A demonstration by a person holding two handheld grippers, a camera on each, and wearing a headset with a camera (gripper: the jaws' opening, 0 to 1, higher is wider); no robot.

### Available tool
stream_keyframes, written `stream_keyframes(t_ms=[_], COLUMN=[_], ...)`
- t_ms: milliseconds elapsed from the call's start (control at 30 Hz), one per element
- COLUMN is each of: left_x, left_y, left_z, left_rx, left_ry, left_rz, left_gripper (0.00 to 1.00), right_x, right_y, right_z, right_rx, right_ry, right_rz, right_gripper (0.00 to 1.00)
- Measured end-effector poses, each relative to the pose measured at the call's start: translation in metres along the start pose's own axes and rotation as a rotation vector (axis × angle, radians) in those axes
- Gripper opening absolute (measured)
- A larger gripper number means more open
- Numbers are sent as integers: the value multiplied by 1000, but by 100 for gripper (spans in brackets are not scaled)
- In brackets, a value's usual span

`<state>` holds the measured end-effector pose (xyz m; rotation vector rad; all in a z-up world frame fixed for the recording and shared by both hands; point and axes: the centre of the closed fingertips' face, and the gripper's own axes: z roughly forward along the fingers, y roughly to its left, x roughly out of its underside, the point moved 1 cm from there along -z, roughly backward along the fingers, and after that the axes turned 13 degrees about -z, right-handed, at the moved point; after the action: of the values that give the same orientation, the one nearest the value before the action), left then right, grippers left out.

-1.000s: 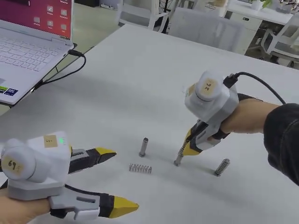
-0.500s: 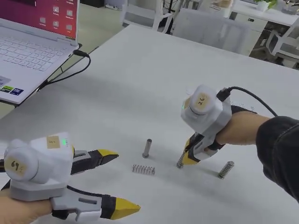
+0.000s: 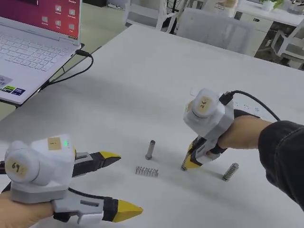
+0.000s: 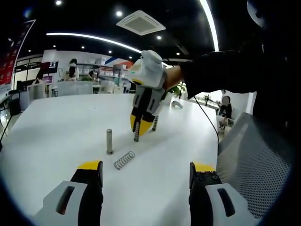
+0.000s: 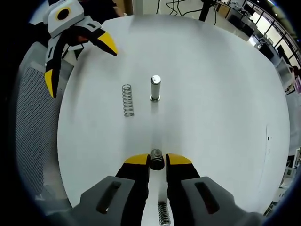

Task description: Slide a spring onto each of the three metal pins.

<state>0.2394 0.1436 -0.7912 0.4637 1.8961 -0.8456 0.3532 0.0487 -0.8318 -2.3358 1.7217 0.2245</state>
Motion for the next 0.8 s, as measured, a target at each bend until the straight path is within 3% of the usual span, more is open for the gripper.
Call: stream_keyframes(t_ms=[333,800], left_x=[1,-3], left_y=[-1,-4], left_z=[-1,-2], left_rx=[1,3], left_ry=[-1,-5], left_rz=[-2,8], left_gripper=[71,71], right_x=[-7,-37], right_y=[0,7], right_z=[-7,-17], right_rx=[13,17], right_ry=[-24,-66], right_rz=[-4,-76], right_gripper=[18,21])
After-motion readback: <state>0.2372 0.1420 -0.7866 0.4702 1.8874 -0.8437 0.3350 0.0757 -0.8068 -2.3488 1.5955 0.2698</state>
